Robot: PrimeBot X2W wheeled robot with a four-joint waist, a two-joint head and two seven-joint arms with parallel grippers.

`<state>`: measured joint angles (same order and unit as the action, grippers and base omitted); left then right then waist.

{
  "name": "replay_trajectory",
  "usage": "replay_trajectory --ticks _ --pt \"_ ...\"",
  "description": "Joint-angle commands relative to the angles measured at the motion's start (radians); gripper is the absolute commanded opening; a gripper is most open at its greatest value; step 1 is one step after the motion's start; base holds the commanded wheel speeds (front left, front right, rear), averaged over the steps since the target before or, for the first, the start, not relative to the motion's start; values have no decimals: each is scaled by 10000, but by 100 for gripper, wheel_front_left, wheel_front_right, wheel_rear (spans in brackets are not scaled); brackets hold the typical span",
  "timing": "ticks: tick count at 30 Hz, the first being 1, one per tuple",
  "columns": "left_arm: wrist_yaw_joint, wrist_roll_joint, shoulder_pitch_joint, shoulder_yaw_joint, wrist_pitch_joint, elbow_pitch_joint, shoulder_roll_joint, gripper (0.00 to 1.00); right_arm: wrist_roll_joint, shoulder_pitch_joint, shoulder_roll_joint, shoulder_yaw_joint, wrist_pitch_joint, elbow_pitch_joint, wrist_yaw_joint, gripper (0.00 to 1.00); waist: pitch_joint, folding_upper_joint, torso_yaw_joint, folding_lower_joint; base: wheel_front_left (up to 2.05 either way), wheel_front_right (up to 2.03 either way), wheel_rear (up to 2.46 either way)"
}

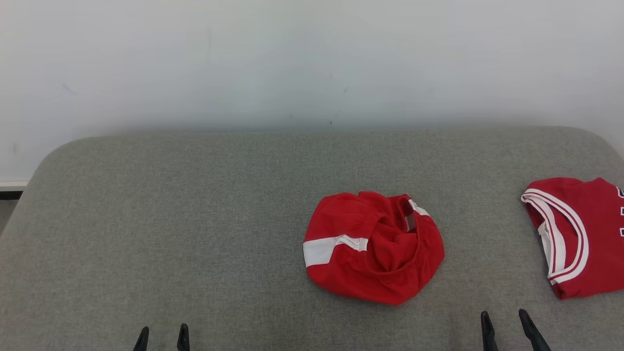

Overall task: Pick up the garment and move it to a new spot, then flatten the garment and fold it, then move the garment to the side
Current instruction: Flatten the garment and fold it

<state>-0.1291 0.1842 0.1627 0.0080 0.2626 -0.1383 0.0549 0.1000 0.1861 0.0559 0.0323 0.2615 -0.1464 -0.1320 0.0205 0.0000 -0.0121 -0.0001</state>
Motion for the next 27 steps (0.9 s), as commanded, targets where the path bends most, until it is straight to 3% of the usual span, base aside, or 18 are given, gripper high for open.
replay_trajectory --ticks 1,14,21,27 --pt "-7 -52 -44 0 26 39 -32 100 33 -83 -24 -12 41 14 26 100 -21 0 9 1 0 0 0" --pt "-15 -1 -98 -91 26 19 -44 100 41 -709 -18 -620 -92 -39 26 100 -100 0 29 1 0 0 0" --pt "-17 77 -229 -204 26 35 -51 100 1068 -2579 437 -2335 -2283 -629 26 100 -183 0 -223 1 0 0 0" --pt "-16 148 -343 -314 26 123 -50 100 2058 -4174 277 -2815 -4227 -1660 26 100 -293 0 -635 1 0 0 0"
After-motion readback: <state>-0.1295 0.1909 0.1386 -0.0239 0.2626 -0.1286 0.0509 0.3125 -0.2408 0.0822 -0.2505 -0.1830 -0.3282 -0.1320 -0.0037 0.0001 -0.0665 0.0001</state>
